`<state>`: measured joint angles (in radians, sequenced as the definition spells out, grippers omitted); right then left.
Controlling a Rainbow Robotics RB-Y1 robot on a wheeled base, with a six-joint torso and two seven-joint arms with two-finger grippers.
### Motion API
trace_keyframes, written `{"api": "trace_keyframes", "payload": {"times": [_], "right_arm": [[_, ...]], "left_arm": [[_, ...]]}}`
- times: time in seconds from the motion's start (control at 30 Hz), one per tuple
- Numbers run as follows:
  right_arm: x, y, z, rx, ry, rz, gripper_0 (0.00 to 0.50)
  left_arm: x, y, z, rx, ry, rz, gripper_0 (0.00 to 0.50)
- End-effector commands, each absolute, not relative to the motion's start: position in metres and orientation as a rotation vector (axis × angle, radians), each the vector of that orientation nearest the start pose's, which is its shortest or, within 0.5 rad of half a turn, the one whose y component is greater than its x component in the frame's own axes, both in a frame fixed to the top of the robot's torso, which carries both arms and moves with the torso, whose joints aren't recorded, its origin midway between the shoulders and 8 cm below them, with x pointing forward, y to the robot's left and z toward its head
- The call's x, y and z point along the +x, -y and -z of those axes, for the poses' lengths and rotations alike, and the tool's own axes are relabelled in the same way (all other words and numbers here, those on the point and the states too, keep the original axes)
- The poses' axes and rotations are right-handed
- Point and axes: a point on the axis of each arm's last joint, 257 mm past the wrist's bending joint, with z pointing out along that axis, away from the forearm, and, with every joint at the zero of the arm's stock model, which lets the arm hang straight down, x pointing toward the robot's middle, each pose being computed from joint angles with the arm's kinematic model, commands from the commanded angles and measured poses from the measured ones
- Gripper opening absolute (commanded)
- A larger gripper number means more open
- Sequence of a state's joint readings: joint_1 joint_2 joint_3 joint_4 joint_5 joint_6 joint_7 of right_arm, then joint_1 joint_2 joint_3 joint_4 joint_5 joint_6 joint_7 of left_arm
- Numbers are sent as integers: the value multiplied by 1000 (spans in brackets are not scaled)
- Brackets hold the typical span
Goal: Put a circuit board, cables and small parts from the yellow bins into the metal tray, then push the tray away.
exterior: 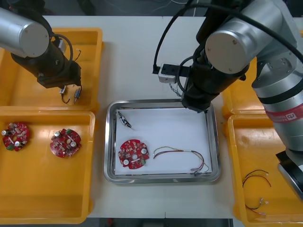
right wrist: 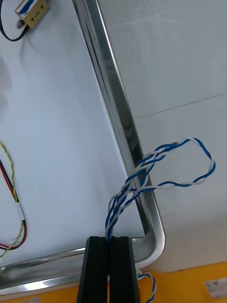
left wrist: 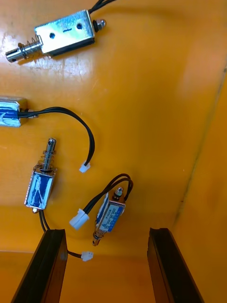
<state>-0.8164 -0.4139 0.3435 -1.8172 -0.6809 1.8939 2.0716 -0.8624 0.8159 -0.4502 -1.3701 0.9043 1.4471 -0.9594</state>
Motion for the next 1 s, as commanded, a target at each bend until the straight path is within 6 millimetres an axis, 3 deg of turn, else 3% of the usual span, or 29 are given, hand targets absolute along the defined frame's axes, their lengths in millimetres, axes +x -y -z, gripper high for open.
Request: {"api": "trace_keyframes", "payload": {"times": [0.03,0.23,0.5,1.0], "right_arm": [[453,67,172,-1763,-2062,169,0],[449,51,191,-1766,-2027,130,0],[447,63,220,-1780,-2030,150,0],[449,72,245,-1777,-2014,198,0]], "left_arm": [[561,-281,188,-357,-2664,139,500],[565,-279,201,-365,-2662,139,500],[572,-273,209,-369,-2644,158,500],[568,-260,224,-346,-2662,164,500]]}}
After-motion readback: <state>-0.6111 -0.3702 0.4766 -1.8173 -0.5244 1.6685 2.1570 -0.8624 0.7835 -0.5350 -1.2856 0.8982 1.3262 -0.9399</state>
